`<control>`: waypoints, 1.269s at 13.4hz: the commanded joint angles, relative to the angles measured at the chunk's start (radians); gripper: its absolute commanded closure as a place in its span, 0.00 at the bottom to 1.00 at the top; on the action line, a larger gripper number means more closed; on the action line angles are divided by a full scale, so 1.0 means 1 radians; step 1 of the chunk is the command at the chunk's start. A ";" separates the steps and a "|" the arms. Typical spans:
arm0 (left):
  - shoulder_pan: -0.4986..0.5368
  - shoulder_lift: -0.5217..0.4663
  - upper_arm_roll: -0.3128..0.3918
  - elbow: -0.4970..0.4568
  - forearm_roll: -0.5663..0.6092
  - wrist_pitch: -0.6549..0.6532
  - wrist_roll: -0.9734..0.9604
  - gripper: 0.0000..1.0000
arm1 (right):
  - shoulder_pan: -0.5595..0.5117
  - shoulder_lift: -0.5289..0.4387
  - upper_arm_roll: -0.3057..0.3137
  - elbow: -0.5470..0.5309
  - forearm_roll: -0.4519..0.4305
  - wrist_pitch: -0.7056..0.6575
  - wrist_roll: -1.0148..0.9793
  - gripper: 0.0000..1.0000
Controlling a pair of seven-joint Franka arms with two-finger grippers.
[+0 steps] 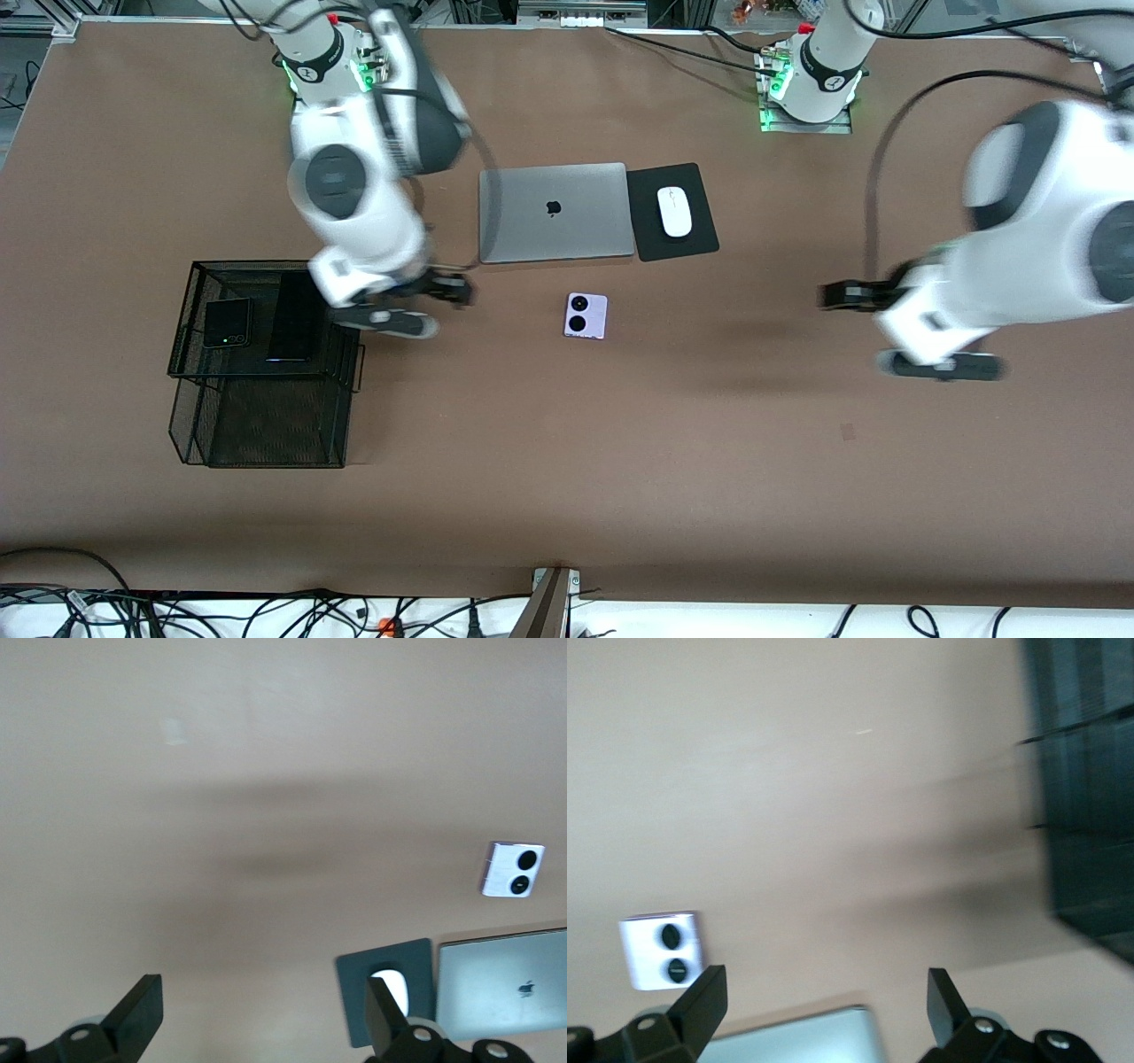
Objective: Place phones with both arms
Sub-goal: 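Reach the right gripper to the lavender phone while the left gripper withdraws, then grasp the lavender phone with the right gripper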
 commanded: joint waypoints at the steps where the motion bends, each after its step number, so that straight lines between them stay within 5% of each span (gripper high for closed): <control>1: 0.013 -0.105 0.043 -0.063 0.026 0.007 0.139 0.00 | -0.003 0.179 0.086 0.230 0.017 -0.003 0.184 0.00; 4: -0.107 -0.249 0.270 -0.200 0.008 0.080 0.149 0.00 | 0.015 0.337 0.140 0.420 0.014 0.030 0.381 0.00; 8: -0.064 -0.529 0.262 -0.606 -0.003 0.373 0.152 0.00 | 0.072 0.414 0.146 0.439 0.009 0.070 0.436 0.00; 10: 0.045 -0.568 0.106 -0.636 0.012 0.387 0.137 0.00 | 0.078 0.421 0.152 0.377 0.008 0.082 0.427 0.00; 17: 0.033 -0.541 0.125 -0.610 0.012 0.381 0.143 0.00 | 0.091 0.479 0.154 0.289 0.014 0.271 0.430 0.00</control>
